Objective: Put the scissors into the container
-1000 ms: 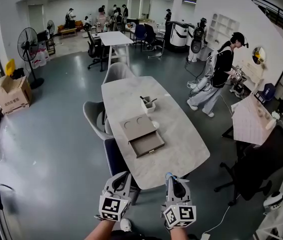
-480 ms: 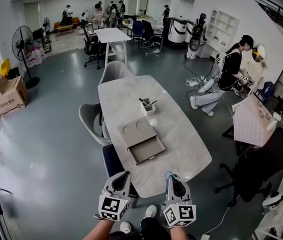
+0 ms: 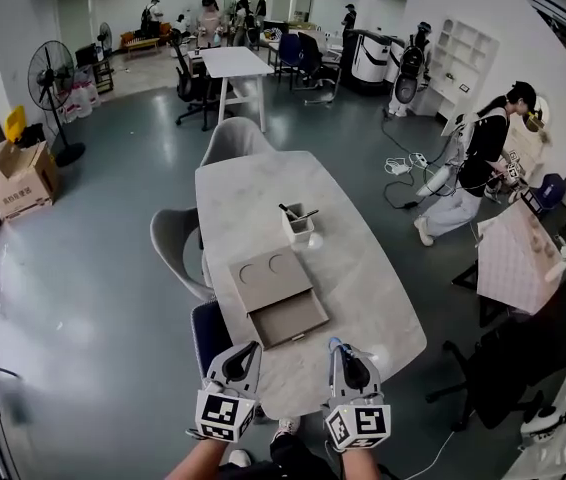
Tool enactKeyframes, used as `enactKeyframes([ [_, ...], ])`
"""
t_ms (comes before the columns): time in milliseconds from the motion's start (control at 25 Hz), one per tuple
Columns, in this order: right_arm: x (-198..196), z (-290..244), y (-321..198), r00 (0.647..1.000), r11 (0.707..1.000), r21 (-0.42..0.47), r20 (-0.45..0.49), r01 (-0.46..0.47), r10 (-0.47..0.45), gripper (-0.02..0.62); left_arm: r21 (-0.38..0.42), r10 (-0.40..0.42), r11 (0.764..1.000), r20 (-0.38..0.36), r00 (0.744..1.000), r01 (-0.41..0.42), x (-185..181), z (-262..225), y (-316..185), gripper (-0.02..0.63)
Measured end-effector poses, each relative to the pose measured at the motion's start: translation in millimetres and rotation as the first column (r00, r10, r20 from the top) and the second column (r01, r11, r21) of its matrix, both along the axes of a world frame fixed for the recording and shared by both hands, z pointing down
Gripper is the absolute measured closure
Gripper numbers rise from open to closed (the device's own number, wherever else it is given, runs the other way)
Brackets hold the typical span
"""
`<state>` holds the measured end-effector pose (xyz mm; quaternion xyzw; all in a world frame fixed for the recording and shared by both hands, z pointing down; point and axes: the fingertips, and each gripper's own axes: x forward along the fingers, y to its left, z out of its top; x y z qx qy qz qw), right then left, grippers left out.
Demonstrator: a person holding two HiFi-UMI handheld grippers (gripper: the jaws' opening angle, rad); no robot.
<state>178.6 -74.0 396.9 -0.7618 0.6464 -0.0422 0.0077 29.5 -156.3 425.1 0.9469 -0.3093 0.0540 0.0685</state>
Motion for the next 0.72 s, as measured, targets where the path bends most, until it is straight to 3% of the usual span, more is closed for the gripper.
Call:
enactKeyframes([
  [240,24,18,-41,0.993,0.994,-0.064,-0.074,0.086,-0.091,0.557,-0.046,-0.040,0.998,0.017,0.999,0.041,26,19,-24,0.586],
  [440,35,42,-68,0.985,0.984,-0.108,-0.078,0.143,-0.152,0.557,-0.082,-0.065,0.994,0.041,0.997,0.068,40,40,-38,0.586],
  [720,38,83,-100,0.960,0.954,-0.212,-0.137,0.213,-0.245,0.557,-0.136,-0.109,0.983,0.082,0.991,0.119,49,74,-52,0.586],
])
